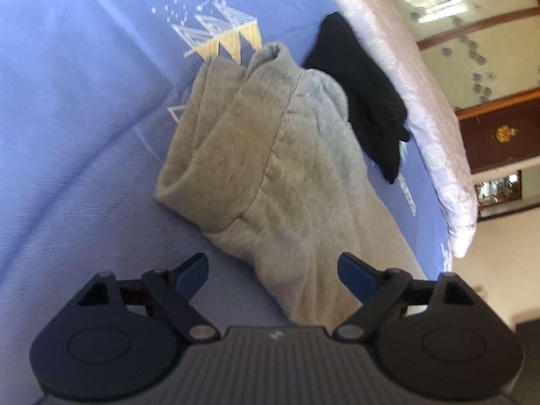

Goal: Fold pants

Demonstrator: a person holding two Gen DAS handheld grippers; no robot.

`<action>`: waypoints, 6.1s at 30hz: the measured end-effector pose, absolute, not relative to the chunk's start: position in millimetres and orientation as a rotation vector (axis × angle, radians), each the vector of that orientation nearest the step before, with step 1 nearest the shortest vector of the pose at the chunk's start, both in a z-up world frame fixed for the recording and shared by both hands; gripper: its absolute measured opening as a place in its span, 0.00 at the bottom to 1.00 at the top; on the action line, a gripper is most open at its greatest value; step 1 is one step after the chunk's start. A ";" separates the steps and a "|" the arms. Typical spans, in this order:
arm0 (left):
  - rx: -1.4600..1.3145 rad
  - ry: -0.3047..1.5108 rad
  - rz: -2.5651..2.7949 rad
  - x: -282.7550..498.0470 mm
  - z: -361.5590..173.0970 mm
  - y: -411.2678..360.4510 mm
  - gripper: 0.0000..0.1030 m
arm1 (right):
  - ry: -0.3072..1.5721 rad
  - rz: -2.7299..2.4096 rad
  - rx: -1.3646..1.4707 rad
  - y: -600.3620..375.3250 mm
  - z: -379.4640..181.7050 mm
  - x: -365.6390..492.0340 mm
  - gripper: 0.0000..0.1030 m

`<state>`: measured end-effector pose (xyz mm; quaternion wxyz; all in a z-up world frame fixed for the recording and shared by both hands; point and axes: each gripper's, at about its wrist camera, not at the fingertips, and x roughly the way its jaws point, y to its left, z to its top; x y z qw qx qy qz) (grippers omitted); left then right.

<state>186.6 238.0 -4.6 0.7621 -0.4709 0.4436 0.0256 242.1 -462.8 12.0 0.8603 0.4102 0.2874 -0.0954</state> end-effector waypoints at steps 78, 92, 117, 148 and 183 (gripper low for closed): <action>-0.905 0.939 -0.169 181.7 24.8 231.0 0.33 | 0.576 -0.402 0.813 -467.6 37.5 54.1 0.35; -0.753 1.119 -0.136 175.6 -1.6 142.7 0.17 | 0.488 -0.355 1.041 -529.0 -2.6 100.6 0.29; -0.727 1.191 -0.401 188.4 10.4 51.3 0.48 | 0.808 0.402 0.238 -180.5 32.6 132.9 0.29; -0.274 1.110 -0.234 174.8 17.1 2.7 0.24 | 0.797 0.096 0.381 -293.0 24.2 115.4 0.42; -1.127 0.859 0.142 57.0 -5.2 305.2 0.20 | 0.856 0.549 0.050 -94.6 47.7 81.9 0.29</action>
